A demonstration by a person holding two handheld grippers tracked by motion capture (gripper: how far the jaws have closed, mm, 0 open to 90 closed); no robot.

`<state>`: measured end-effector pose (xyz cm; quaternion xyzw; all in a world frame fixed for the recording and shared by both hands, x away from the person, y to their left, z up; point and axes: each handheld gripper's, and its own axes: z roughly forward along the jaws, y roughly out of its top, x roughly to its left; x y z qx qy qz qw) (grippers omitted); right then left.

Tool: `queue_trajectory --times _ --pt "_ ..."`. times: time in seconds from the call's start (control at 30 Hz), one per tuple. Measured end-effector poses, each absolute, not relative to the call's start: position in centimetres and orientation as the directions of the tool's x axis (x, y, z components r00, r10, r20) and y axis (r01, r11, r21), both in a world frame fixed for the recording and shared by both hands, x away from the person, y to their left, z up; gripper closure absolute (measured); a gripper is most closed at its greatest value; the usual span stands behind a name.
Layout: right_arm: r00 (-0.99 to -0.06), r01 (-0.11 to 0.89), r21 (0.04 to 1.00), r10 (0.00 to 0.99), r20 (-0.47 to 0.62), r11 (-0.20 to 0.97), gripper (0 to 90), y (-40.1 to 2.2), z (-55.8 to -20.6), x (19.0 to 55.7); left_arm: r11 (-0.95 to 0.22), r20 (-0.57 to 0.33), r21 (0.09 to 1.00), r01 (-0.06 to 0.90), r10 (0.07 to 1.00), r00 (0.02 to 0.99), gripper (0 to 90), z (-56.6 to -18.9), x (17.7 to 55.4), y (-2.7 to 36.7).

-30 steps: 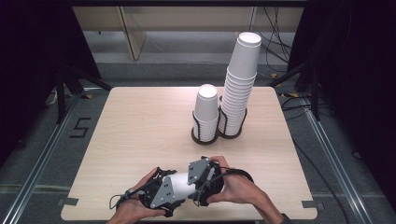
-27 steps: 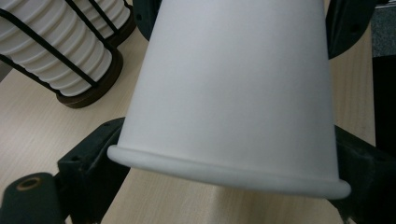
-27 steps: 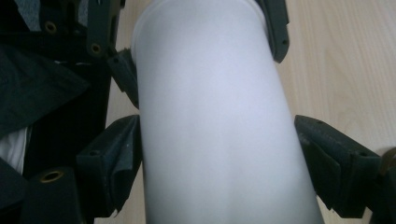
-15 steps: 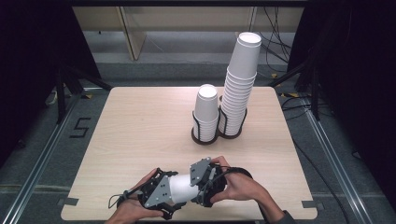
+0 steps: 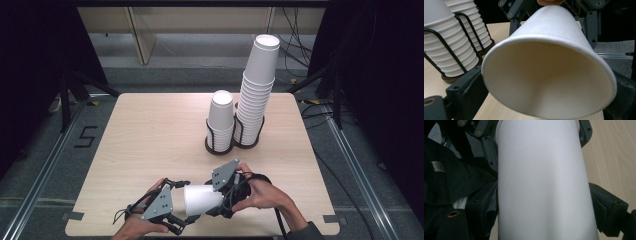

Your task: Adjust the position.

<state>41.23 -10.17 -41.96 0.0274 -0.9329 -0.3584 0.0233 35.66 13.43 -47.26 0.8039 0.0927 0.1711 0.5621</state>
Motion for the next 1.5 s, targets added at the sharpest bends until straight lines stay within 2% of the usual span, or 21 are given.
queue_trajectory --times 0.33,0.53,0.8,1.0,1.1,1.17,1.2,1.23,1.27,1.3,1.33,1.4,1.5 --pt "-0.995 -0.037 0.677 -0.087 0.039 0.735 20.0 -10.3 -42.1 41.3 -0.352 0.201 0.932 -0.087 0.300 0.933 7.6 -46.7 35.5 13.5" --pt "-0.996 -0.036 0.667 -0.083 0.039 0.744 20.1 -10.2 -42.0 41.1 -0.360 0.173 0.931 -0.059 0.293 0.940 9.1 -46.4 35.6 13.5" --pt "-0.999 -0.042 0.611 -0.024 -0.037 0.790 16.3 -10.1 -41.8 40.8 -0.360 0.103 0.933 0.021 0.324 0.941 9.4 -46.2 35.9 13.5" --pt "-0.992 -0.052 0.574 0.022 -0.122 0.817 16.2 -10.1 -40.8 39.8 -0.396 0.102 0.917 0.051 0.354 0.930 9.4 -45.9 36.0 13.6" --pt "-0.984 -0.115 0.533 -0.024 -0.175 0.838 16.3 -9.7 -40.9 39.4 -0.411 0.106 0.910 0.050 0.348 0.931 9.4 -45.7 35.9 13.4" --pt "-0.983 -0.101 0.500 -0.009 -0.183 0.860 16.3 -9.4 -41.1 38.8 -0.421 0.107 0.905 0.052 0.345 0.933 9.3 -45.6 35.7 13.2" --pt "-0.974 -0.132 0.466 -0.027 -0.225 0.875 16.9 -9.3 -41.2 38.8 -0.428 0.114 0.902 0.046 0.341 0.933 9.3 -45.5 35.7 13.1" --pt "-0.976 -0.111 0.456 -0.009 -0.219 0.883 17.7 -9.1 -41.3 38.5 -0.435 0.119 0.900 0.044 0.339 0.933 9.3 -45.5 35.6 13.0" --pt "-0.971 -0.144 0.462 -0.036 -0.235 0.875 18.4 -8.9 -41.4 38.6 -0.436 0.117 0.899 0.045 0.337 0.934 9.3 -45.5 35.5 12.8" --pt "-0.971 -0.132 0.457 -0.023 -0.237 0.880 19.3 -8.9 -41.5 38.5 -0.439 0.118 0.897 0.043 0.332 0.936 9.3 -45.5 35.5 12.8" --pt "-0.974 -0.121 0.450 -0.018 -0.227 0.885 20.7 -8.8 -41.6 38.3 -0.435 0.118 0.900 0.040 0.331 0.936 9.2 -45.5 35.4 12.7" --pt "-0.967 -0.176 0.447 -0.070 -0.244 0.877 21.3 -8.6 -41.8 38.6 -0.422 0.118 0.906 0.036 0.333 0.936 8.3 -45.6 35.4 12.8" --pt "-0.977 -0.153 0.502 -0.055 -0.205 0.851 21.4 -9.1 -41.7 38.9 -0.316 0.055 0.946 0.066 0.358 0.932 5.7 -46.0 35.7 13.2"
